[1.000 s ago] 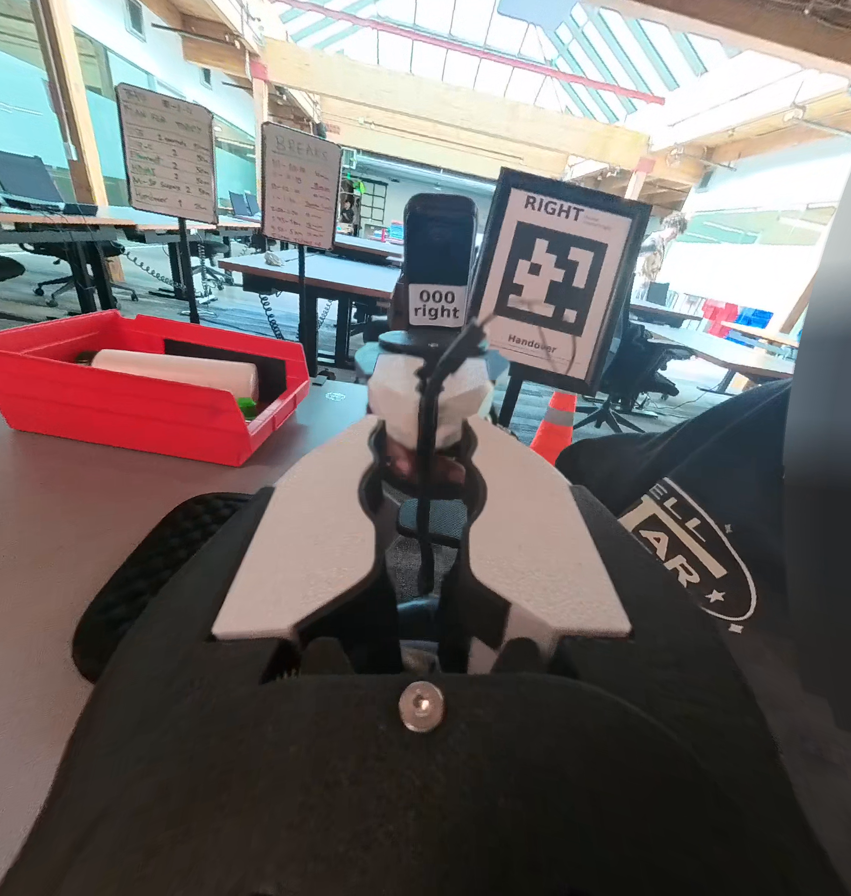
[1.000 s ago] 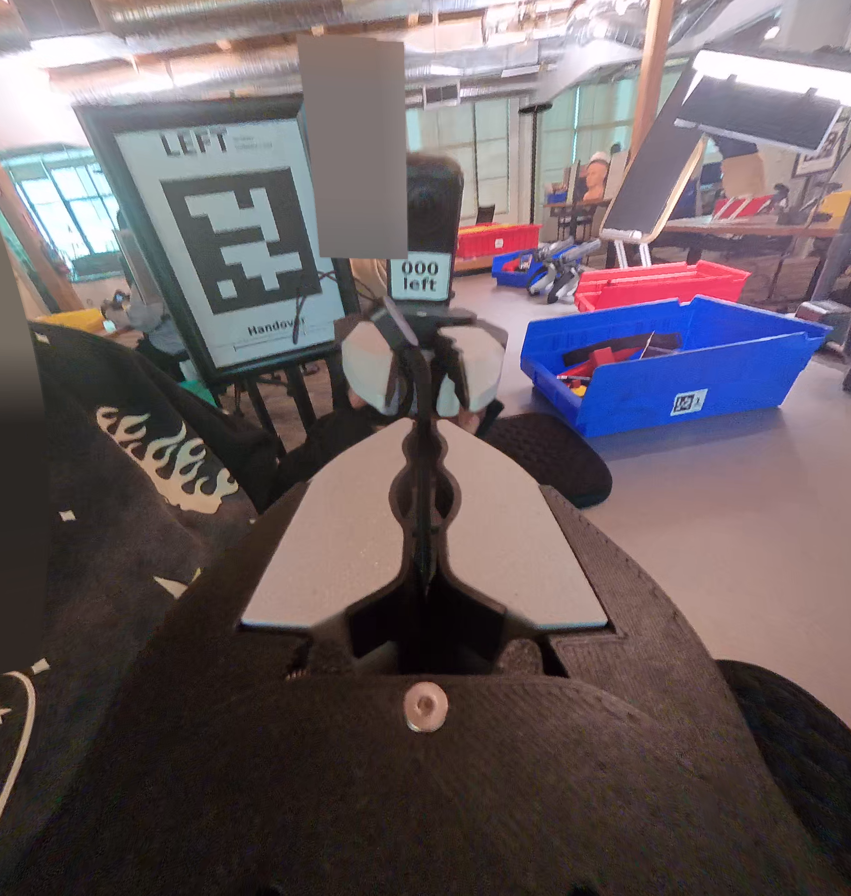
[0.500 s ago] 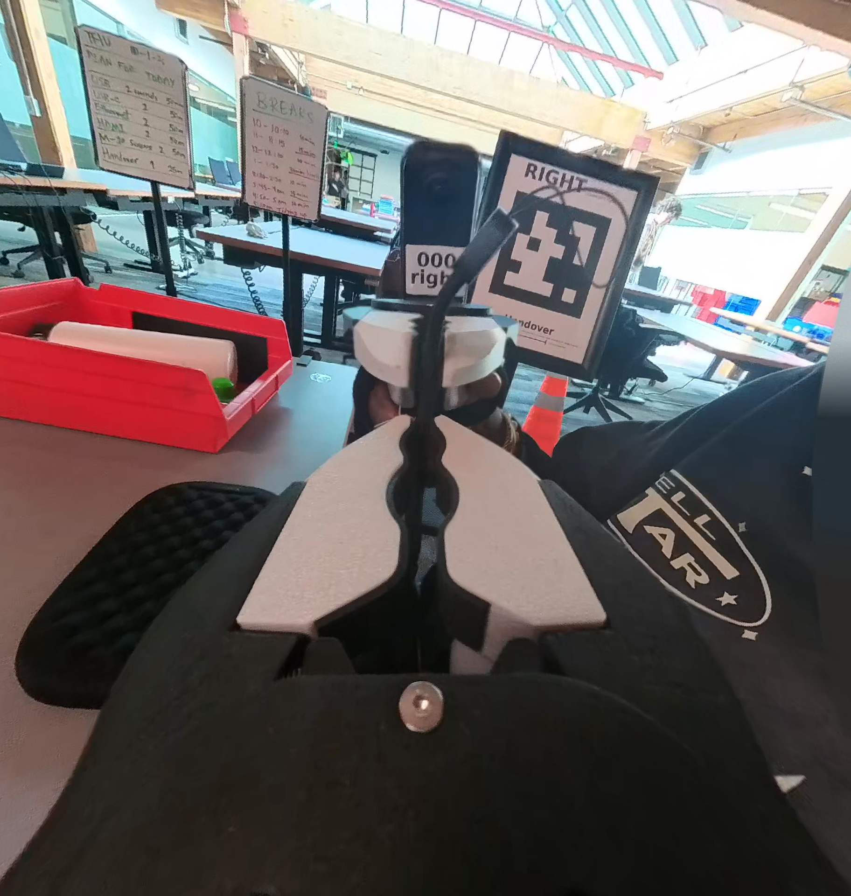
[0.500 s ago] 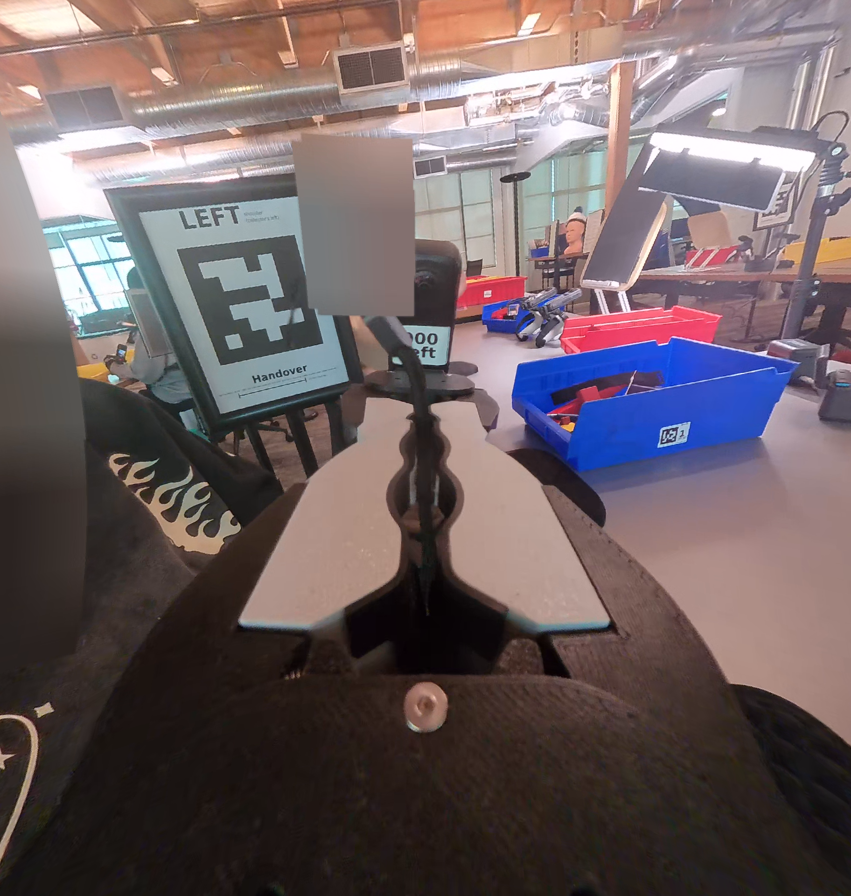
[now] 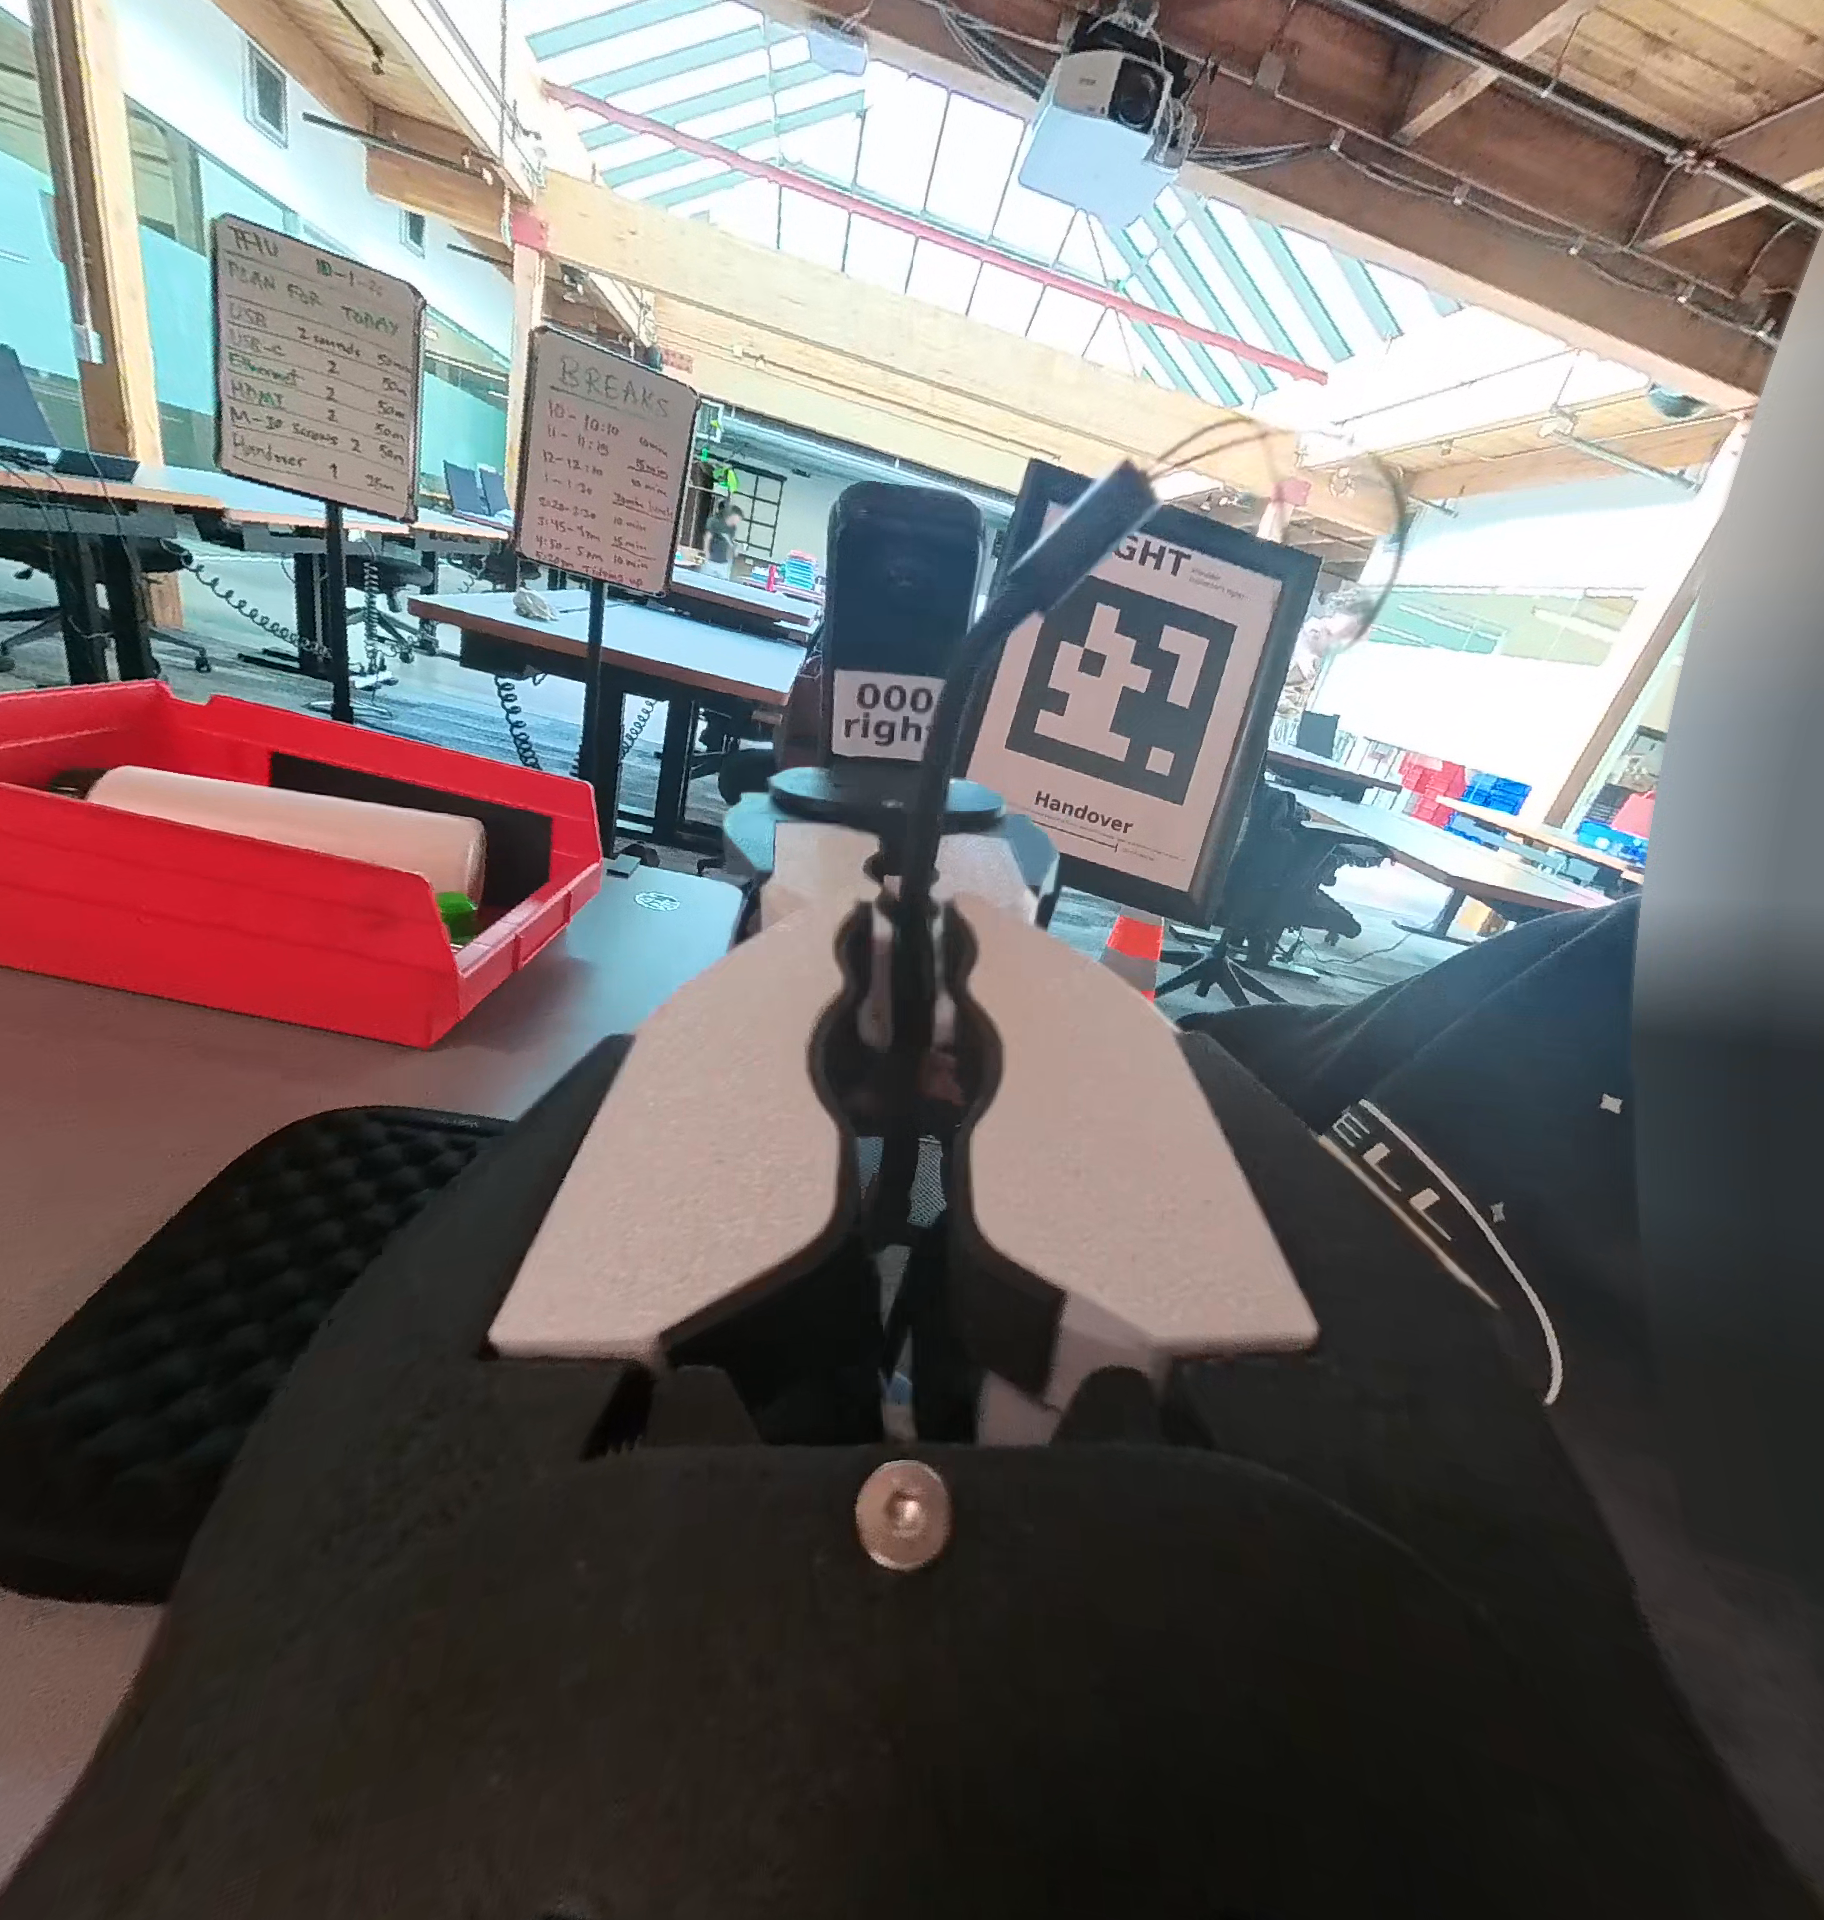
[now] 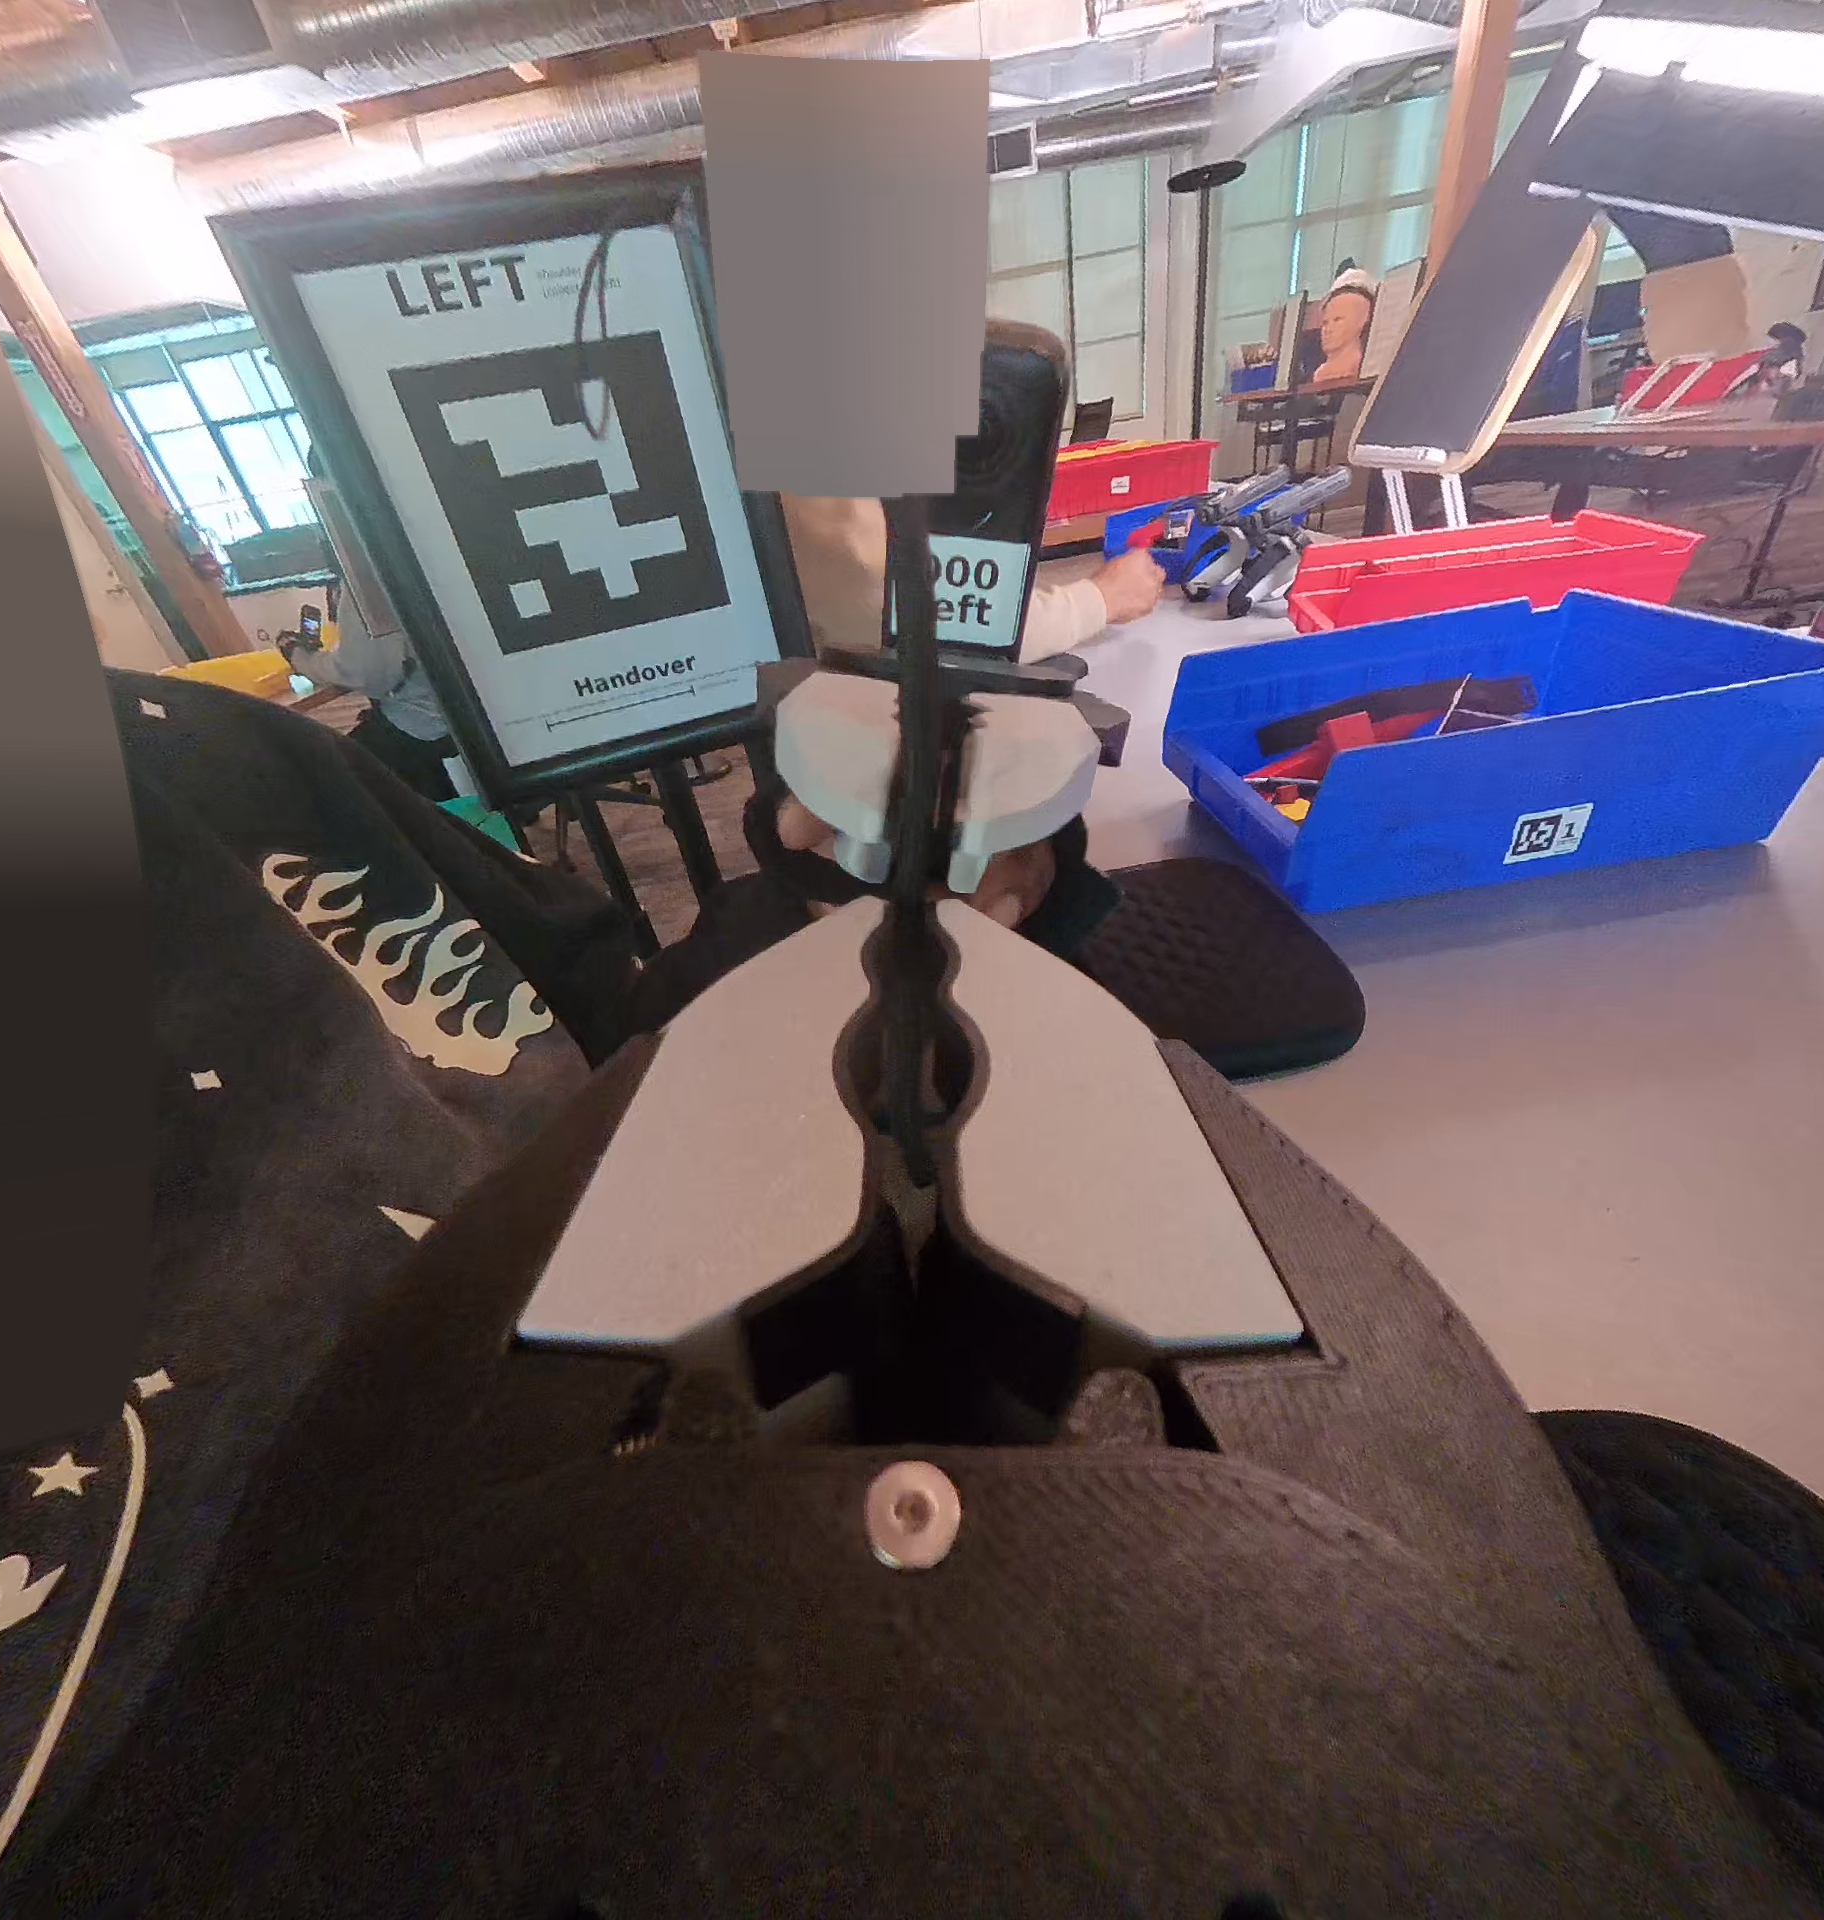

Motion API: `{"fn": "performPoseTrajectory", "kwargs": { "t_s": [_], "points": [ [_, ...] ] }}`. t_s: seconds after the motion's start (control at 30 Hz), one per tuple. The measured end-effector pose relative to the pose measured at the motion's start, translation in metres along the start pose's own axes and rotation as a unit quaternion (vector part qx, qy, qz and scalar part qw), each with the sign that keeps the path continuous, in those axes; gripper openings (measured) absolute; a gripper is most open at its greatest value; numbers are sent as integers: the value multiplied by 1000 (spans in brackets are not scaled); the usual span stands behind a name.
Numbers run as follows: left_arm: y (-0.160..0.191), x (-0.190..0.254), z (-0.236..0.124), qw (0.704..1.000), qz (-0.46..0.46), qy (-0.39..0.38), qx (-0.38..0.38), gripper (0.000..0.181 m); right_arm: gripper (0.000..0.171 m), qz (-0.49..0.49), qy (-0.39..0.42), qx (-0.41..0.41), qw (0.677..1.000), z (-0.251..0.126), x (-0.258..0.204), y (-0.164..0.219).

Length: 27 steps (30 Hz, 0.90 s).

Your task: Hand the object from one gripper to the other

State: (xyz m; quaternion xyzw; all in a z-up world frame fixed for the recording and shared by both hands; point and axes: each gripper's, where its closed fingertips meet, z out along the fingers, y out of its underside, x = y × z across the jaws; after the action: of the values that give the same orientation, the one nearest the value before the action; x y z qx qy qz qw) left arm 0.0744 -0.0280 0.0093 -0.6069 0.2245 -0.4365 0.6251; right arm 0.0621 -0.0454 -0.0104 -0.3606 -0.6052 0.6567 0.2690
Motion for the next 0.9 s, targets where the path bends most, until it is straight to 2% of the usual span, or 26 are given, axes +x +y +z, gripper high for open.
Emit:
{"fn": "performPoseTrajectory", "kwargs": {
  "t_s": [0.07, 0.13, 0.27, 0.33, 0.37, 0.4, 0.47, 0.57, 0.73, 0.9],
  "points": [
    [1, -5, -1, 1000, 0, -11, -6, 23, 4, 2, 7, 21, 1000, -5, 2, -8],
    [7, -7, -1, 1000, -2, -13, -23, 27, 4, 3, 16, 40, 999, -10, 4, -15],
    [25, -7, 7, 997, 12, -13, -72, 25, 4, 8, 20, 60, 998, -13, 5, -21],
    [29, -5, 11, 997, 19, -11, -79, 16, 4, 7, 22, 56, 998, -12, 5, -20],
    [29, -5, 11, 997, 23, -10, -77, 7, 5, 6, 22, 53, 998, -11, 4, -19],
    [28, -4, 11, 997, 25, -9, -74, 5, 5, 6, 22, 53, 998, -11, 4, -19],
    [24, -3, 10, 998, 23, -6, -64, 5, 5, 5, 22, 63, 998, -12, 3, -22],
    [12, -2, 5, 1000, 12, 1, -28, 4, 19, 10, 33, 73, 997, -15, 8, -25],
    [-2, 1, -1, 1000, -7, 16, 12, 4, 23, 21, 7, 31, 999, -8, 5, -9],
    [-3, 3, 0, 1000, -12, 20, 17, 5, 7, 3, -7, 16, 1000, 1, 0, -2]
  ]
}}
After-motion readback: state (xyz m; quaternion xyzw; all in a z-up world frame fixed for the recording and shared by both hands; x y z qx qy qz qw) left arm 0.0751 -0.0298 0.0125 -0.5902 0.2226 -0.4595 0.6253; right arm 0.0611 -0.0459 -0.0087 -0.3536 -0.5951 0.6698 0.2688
